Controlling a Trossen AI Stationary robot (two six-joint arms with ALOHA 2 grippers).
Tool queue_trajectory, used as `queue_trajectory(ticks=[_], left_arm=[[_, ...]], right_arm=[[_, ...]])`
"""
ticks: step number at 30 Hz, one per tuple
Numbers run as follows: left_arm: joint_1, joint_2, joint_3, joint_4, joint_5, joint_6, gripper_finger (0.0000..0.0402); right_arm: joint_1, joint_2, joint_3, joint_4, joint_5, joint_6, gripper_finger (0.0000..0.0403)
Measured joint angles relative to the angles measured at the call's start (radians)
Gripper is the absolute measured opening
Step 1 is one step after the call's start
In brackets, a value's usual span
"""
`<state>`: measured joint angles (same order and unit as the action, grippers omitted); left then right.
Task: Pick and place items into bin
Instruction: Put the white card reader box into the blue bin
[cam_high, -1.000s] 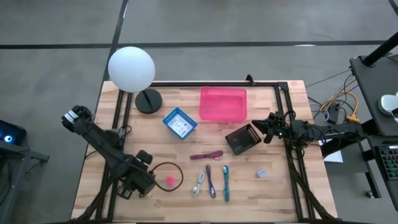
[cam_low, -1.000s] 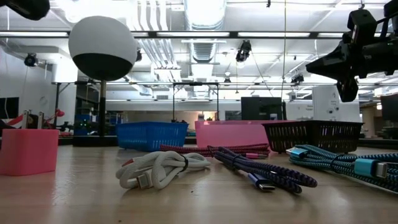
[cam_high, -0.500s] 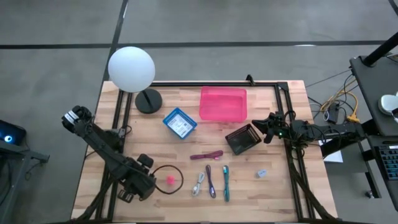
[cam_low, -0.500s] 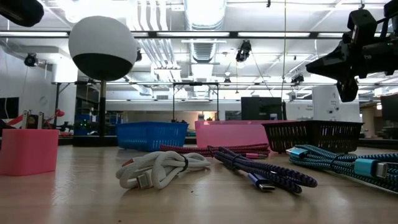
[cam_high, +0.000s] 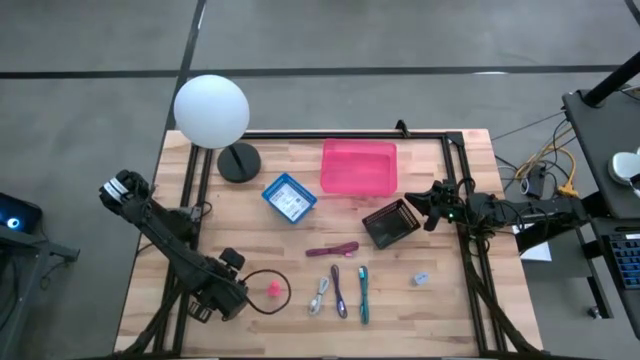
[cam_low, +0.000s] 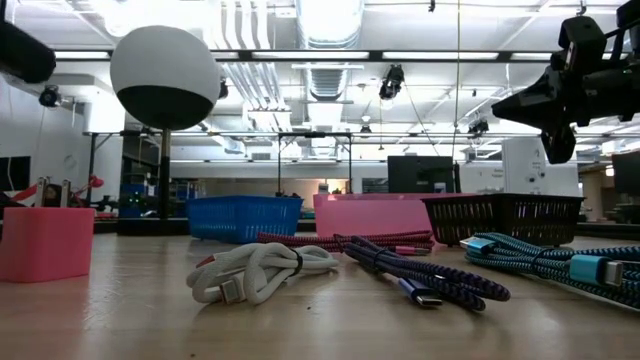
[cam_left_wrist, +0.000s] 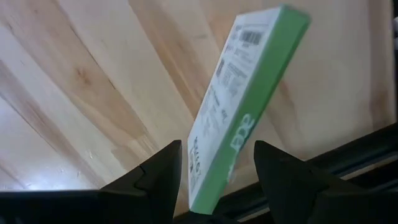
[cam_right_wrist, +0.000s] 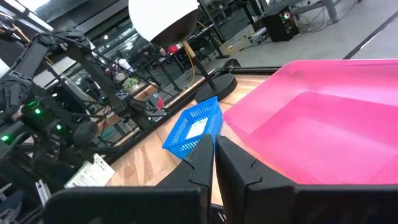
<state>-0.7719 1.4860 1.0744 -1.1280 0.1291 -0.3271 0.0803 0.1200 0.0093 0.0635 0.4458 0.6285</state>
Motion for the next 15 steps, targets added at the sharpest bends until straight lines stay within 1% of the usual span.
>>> queue_trajectory(ticks=[7, 15], left_arm=[[-0.002, 0.000, -0.060, 0.082, 0.001, -0.033, 0.0184], [-0.002, 0.000, -0.069, 0.083, 0.001, -0.025, 0.0184]], right_arm=[[0.000, 0.002, 0.000, 0.000, 0.000, 0.000, 0.0009], [0.000, 0.002, 0.000, 0.000, 0.000, 0.000, 0.0009]])
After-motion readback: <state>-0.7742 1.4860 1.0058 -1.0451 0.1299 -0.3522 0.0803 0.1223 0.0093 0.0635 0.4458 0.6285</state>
